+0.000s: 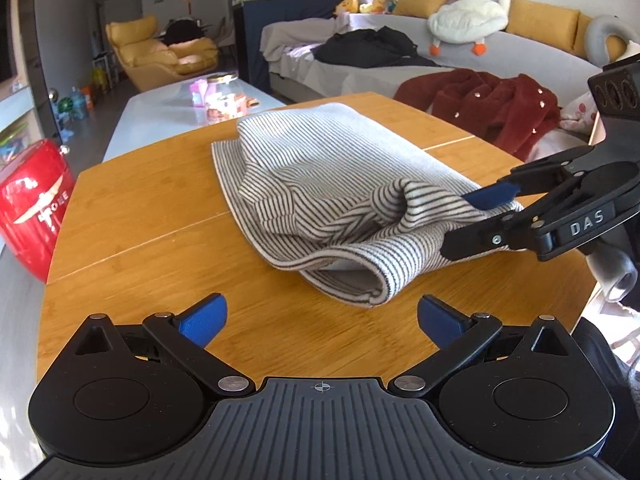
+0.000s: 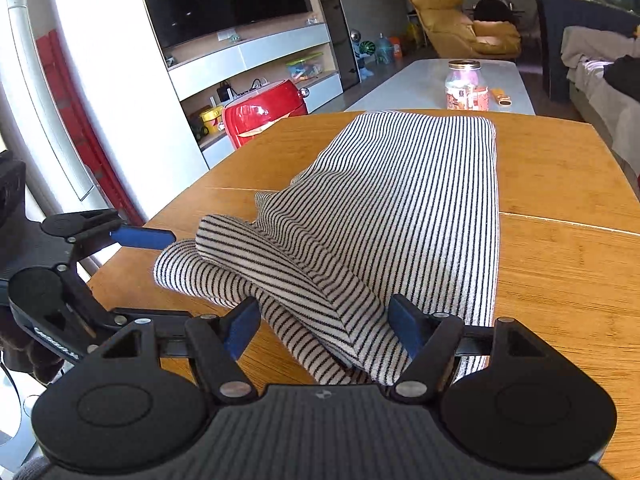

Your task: Fold clothes

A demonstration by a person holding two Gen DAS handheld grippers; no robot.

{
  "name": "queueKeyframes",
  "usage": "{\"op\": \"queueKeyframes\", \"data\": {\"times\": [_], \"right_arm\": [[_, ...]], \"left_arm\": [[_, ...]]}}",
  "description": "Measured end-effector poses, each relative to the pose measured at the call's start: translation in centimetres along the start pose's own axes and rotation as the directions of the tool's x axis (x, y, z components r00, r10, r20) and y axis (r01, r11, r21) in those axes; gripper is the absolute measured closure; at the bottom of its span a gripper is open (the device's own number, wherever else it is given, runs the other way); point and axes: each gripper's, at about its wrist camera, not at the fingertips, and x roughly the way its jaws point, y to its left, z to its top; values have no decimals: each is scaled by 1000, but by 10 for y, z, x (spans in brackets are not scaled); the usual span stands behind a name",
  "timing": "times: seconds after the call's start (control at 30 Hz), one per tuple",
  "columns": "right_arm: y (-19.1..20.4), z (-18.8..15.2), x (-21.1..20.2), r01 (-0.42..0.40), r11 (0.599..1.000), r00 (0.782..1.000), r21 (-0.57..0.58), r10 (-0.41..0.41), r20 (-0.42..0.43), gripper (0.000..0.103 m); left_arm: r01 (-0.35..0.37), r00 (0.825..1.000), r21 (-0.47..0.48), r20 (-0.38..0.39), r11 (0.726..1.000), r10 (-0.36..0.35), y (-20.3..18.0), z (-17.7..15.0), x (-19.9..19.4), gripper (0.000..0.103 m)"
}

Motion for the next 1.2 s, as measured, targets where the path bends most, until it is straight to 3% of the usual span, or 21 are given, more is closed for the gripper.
{"op": "queueKeyframes", "data": {"times": [0.27,0.4,0.6,0.73,0.8,0.87,0.93,1.07,1.2], "right_arm": [[32,-12,-3,100,970,995,-220,-99,18,24],[44,-19,-15,179,918,984,-353,-161,79,12],[48,-33,-8,234,851,971,-471,-229,69,11],[54,-32,6,294,810,954,-507,-277,110,13],[52,-25,13,294,829,955,-475,-279,103,28],[43,-16,17,258,881,965,-395,-253,66,35],[32,-8,20,216,927,976,-307,-217,32,35],[22,-12,17,197,942,980,-272,-196,33,36],[21,-15,12,201,943,979,-265,-199,33,45]], "left_arm": [[-52,998,8,-32,999,53,1,9,31,0],[-36,999,-40,-21,999,35,8,15,33,0],[-19,1000,-83,-14,996,18,14,23,36,0],[-14,1000,-97,-8,995,13,14,28,36,0],[-14,1000,-101,-5,995,13,15,29,35,0],[-18,1000,-101,-2,995,18,14,30,33,0],[-14,1000,-100,8,995,15,15,32,27,0],[21,999,-104,46,994,-16,22,36,11,0],[38,997,-120,78,992,-29,32,44,3,0]]}}
